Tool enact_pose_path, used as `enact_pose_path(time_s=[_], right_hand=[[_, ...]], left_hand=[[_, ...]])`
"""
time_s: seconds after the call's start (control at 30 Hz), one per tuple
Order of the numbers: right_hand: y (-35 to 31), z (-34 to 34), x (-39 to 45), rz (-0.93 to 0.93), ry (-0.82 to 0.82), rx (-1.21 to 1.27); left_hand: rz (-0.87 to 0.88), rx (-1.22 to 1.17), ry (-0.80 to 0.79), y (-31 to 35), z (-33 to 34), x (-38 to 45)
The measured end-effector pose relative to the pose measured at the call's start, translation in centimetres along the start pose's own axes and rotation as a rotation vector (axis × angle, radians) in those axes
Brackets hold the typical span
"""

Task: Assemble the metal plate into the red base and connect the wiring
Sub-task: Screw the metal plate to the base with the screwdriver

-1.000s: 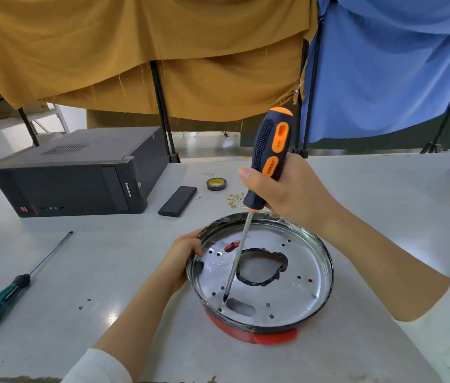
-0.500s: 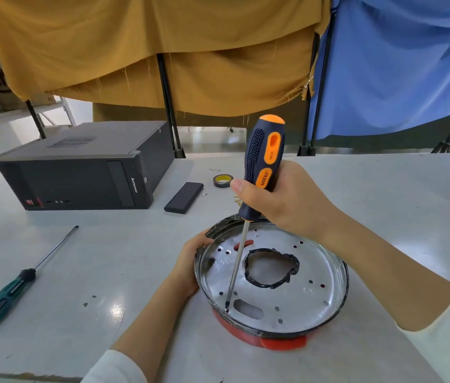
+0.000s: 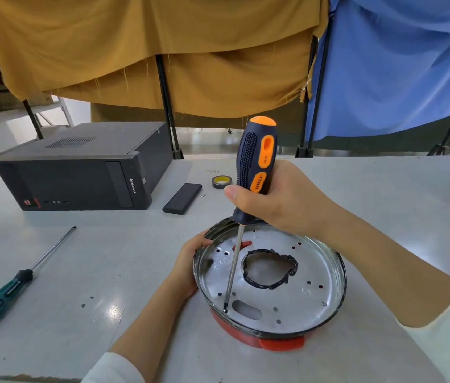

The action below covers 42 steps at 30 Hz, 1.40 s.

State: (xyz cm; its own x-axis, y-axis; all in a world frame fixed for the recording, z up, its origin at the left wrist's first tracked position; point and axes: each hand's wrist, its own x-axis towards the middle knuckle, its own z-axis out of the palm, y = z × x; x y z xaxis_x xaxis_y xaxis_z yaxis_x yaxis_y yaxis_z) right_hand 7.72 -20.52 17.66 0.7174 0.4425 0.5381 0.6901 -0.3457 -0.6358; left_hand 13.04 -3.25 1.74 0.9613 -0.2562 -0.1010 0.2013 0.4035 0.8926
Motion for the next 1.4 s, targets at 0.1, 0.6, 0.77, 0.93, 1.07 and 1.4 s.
enact_pose_path(time_s=[0.1,0.6,0.77,0.93,1.07,1.4], right_hand=[[0.1,0.1,0.1,0.011,0.033,-0.022],[0.3,0.0,0.0,0.005,0.018,-0.027],[0.3,0.2,0.1,-0.006,-0.009,0.001],[0.4,0.5,0.3,-0.010,-0.022,0.081],[0.8,0.8,0.4,0.065,0.011,0.111],[1.0,-0.4,-0.6,0.054,0.106,0.093]], left_hand=[[-0.004,-0.002,0.010,-0.1,0.0,0.0],[0.027,0.024,-0.058,-0.1,-0.3,0.0],[0.028,0.032,-0.021,0.0,-0.2,0.0],[0.000,-0.006,-0.105,-0.1,-0.4,-0.1],[0.000,-0.013,-0.137,-0.2,-0.5,0.0],[0.105,0.399,0.170,2.1,-0.2,-1.3]])
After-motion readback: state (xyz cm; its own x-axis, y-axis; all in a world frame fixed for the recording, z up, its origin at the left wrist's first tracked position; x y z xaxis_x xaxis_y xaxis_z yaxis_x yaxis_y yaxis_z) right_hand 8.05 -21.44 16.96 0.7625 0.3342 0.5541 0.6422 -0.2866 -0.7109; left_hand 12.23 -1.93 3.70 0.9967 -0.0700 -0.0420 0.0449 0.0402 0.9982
